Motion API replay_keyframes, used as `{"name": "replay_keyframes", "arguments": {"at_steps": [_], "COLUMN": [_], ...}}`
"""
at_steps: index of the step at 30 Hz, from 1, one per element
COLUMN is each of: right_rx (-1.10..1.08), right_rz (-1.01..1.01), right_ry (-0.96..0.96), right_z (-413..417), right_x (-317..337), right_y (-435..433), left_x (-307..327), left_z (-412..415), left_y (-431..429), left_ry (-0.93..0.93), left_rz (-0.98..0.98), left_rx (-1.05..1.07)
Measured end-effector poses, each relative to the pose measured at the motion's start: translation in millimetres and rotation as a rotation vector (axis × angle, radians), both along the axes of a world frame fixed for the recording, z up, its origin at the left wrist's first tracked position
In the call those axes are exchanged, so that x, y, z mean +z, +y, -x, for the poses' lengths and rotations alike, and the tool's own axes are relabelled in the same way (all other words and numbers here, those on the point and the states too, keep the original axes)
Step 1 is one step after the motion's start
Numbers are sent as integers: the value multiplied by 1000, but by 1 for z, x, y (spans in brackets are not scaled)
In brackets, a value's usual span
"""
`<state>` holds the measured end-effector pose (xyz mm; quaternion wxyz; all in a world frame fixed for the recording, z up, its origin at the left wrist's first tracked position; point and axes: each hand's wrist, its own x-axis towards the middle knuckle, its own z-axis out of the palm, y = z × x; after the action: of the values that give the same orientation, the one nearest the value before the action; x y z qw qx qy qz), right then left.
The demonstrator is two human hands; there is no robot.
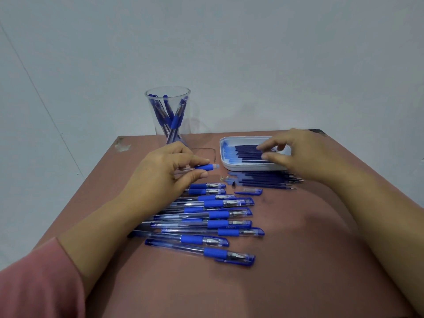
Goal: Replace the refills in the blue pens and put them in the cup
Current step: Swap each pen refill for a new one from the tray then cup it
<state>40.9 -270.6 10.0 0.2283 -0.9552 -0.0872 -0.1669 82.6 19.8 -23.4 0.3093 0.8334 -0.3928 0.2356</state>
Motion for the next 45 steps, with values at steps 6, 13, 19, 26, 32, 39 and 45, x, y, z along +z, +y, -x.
{"name": "replay_keyframes", "arguments": {"at_steps": [6, 13, 19, 26, 32, 39, 45], "right_rx": [1, 8, -11, -8, 49, 170, 243], "right_rz": [93, 109, 216, 239, 34, -129, -98], "right_ry": [245, 322, 356, 360, 199, 43, -9], "right_z": [-27, -45, -50, -51, -43, -1, 32], "right_x": [11, 6, 7, 6, 12, 19, 13], "right_y": [-1, -3, -4, -5, -5, 3, 10], "left_x": [-1, 0, -2, -1, -2, 0, 0], "left_z": [-1, -1, -2, -2, -2, -1, 2], "left_y": [2, 2, 1, 1, 1, 2, -1], "left_ry": [5, 5, 9, 15, 22, 16, 24], "left_rz": [18, -3, 0, -3, -3, 11, 47], "left_rx": [7, 6, -4, 0, 5, 20, 22]}}
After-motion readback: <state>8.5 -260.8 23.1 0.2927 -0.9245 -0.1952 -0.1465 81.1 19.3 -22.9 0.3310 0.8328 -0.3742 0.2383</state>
